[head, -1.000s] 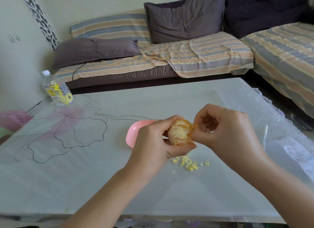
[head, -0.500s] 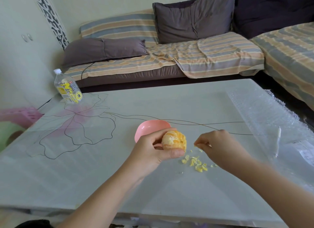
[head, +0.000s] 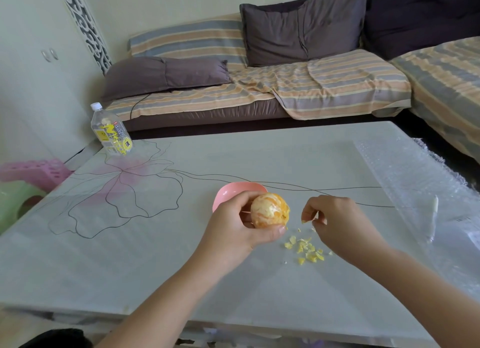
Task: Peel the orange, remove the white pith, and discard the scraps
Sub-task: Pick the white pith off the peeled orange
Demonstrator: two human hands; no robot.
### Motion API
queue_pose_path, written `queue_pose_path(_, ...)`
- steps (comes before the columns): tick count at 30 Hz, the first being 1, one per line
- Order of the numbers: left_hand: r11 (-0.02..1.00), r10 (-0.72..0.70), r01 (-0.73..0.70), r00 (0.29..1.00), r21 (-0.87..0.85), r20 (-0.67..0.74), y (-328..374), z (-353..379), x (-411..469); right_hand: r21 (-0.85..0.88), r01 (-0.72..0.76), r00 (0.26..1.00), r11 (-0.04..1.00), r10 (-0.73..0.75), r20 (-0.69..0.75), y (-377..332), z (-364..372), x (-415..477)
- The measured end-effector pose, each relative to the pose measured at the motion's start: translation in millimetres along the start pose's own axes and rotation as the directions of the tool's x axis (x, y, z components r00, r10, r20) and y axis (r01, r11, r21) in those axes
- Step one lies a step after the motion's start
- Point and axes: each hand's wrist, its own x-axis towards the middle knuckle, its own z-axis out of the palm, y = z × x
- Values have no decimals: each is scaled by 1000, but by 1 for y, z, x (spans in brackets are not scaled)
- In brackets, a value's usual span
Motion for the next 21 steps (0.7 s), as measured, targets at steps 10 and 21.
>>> queue_pose_path(10,1000,26,-26,999,-13,35,2,7,0,36,-4,998,999,7,-58,3,-20,-2)
queue_pose_path(21,992,-59,74,989,-107,137,2,9,1,73,135,987,988,-128,-99,0,-35,-13)
